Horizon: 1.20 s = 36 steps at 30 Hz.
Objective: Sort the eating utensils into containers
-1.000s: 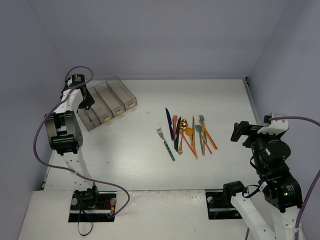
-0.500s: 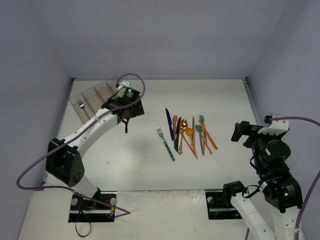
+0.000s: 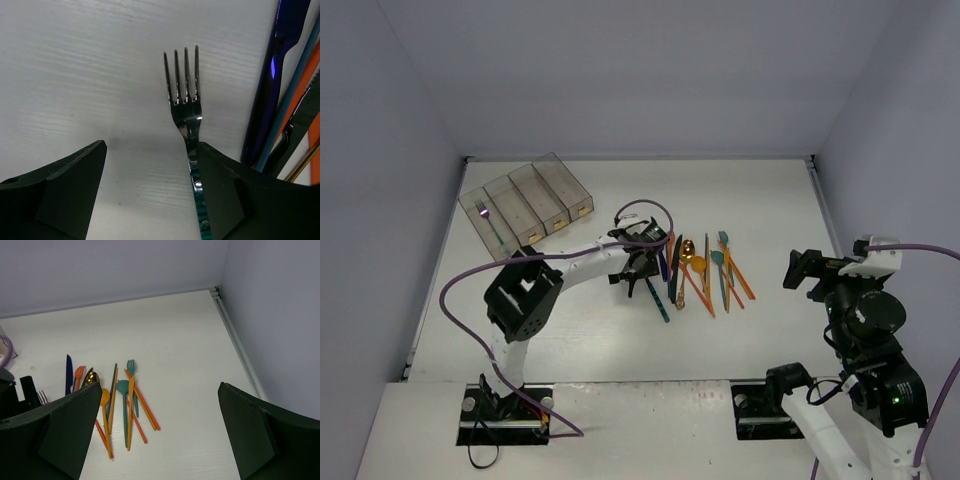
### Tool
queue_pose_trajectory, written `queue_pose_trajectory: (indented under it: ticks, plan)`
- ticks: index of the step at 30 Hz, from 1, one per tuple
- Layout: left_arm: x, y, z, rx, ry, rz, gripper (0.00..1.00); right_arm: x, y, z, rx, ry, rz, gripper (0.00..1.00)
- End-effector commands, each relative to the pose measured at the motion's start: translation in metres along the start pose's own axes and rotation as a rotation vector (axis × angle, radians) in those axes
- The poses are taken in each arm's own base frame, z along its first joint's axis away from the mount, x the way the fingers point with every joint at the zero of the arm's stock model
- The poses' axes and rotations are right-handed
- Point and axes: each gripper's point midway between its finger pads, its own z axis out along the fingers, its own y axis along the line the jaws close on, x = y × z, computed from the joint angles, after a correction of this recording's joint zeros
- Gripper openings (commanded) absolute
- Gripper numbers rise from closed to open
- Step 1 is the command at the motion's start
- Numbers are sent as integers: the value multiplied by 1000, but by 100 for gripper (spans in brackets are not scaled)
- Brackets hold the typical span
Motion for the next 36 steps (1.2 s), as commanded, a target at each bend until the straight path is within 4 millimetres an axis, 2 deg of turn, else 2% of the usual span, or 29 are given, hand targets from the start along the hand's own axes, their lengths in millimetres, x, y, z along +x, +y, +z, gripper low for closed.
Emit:
queue_pose_trajectory:
  ticks: [1,6,12,14,19,23,26,30,34,36]
  plan:
    - [-16,-43,-21,103,-36,-84,69,-13,7,2,-28,-48,32,100]
    - [0,-51,-12,98,0,-83,63,-15,7,0,-31,-54,33,100]
    - [28,-45,-3,67,50,-67,48,-18,7,-5,-41,-67,33,100]
    - [38,-37,0,46,70,-63,43,-19,7,-6,-45,-71,34,100]
    - [47,-23,0,4,91,-56,21,-21,11,-8,-69,-75,34,100]
    - [46,-7,-4,-37,73,-45,1,-21,15,-10,-92,-78,28,100]
    - [38,4,-11,-58,39,-33,0,-22,17,-11,-108,-79,18,100]
    - [11,16,-33,-65,-32,8,0,-25,22,-13,-139,-85,-3,100]
    - [-30,42,-64,-97,-109,25,0,-25,33,-15,-200,-81,-15,100]
    - [-55,64,-76,-106,-136,0,0,-22,38,-14,-220,-72,-22,100]
